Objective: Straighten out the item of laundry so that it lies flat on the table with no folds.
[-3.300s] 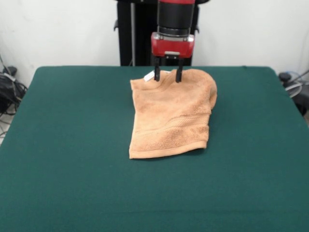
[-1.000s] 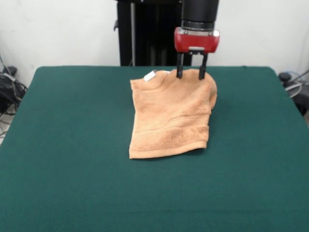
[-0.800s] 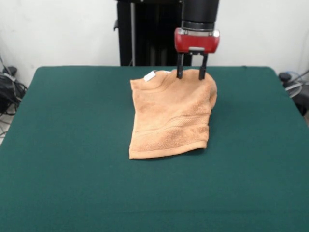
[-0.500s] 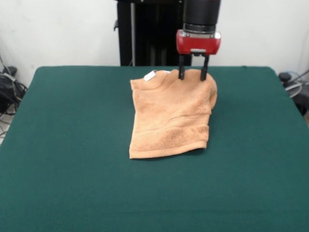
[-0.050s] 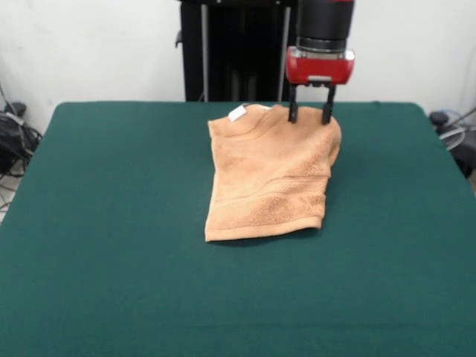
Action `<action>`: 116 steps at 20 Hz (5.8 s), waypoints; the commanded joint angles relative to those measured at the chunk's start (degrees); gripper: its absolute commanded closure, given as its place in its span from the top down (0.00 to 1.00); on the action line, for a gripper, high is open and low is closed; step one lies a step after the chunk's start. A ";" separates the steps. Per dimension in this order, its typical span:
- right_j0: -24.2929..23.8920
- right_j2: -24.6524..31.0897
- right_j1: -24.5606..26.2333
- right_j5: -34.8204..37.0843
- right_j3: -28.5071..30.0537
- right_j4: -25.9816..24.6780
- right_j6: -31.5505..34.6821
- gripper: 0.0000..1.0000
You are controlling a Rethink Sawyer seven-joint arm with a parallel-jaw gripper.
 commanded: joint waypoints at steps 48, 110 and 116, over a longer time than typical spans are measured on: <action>0.60 4.47 -0.59 5.72 -1.53 5.18 14.67 1.00; -1.04 2.41 10.44 1.82 -8.03 5.06 11.92 1.00; -0.31 2.06 9.97 1.64 -7.40 5.54 12.23 1.00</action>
